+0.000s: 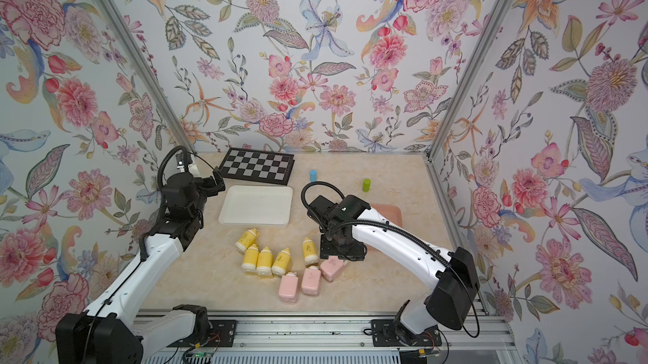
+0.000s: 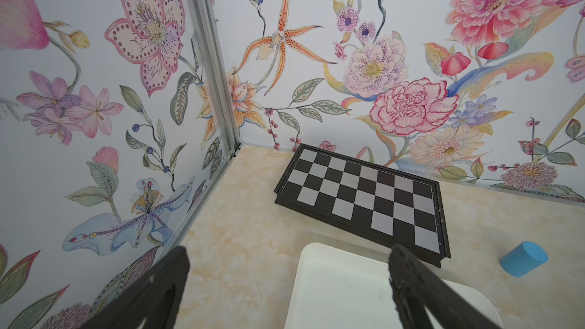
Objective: Place the pencil sharpeners by color into the storage box
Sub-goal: Pick up the pencil sharpener from the center of the board.
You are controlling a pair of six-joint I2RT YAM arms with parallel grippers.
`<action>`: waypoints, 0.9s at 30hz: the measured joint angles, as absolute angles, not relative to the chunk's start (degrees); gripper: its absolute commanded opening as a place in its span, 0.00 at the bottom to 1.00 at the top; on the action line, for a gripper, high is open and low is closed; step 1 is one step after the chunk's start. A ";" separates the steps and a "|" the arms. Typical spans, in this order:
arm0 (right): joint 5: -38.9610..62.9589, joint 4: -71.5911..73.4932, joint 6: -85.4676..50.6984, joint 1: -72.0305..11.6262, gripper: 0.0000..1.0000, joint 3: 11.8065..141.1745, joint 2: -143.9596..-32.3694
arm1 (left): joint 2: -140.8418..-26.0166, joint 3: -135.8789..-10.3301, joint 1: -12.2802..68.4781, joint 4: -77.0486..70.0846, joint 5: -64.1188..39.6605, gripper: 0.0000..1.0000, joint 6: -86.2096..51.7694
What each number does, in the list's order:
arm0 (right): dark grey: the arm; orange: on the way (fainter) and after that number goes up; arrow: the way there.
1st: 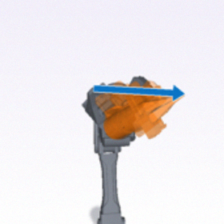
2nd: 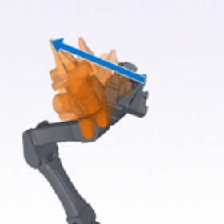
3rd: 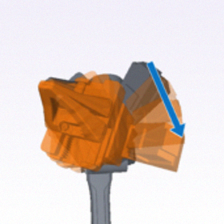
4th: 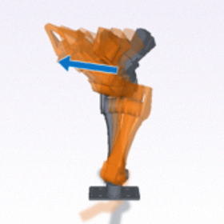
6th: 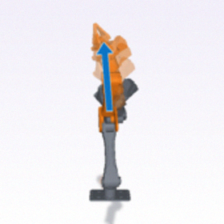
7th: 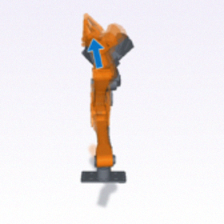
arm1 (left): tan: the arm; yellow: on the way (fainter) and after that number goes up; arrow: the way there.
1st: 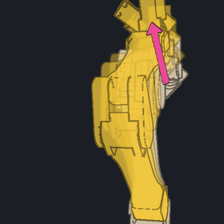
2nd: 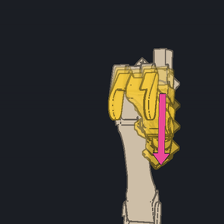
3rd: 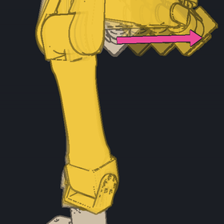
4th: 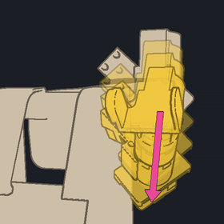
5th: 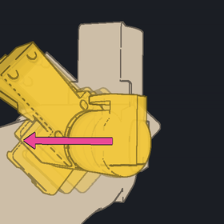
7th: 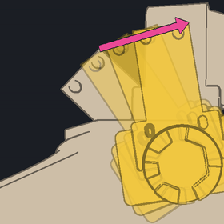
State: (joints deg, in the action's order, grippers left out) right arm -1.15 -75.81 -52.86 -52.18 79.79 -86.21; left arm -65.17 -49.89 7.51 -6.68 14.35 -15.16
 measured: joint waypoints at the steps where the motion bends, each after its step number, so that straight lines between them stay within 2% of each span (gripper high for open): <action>1: -0.95 -75.81 -53.43 -52.51 0.79 79.77 -86.11 | -65.17 -49.89 7.75 -6.68 14.48 1.00 -14.90; 21: 1.08 -75.37 -61.39 -55.31 0.81 75.96 -82.72 | -65.47 -49.12 9.45 -7.75 16.99 0.99 -13.85; 27: 1.08 -74.94 -65.84 -59.37 0.81 73.28 -81.60 | -65.47 -49.12 9.87 -7.75 16.97 0.99 -13.85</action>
State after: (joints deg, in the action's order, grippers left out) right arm 1.08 -74.94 -65.84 -59.37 73.28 -81.60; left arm -65.47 -49.12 9.87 -7.75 16.97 -13.85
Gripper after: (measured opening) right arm 0.811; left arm 0.995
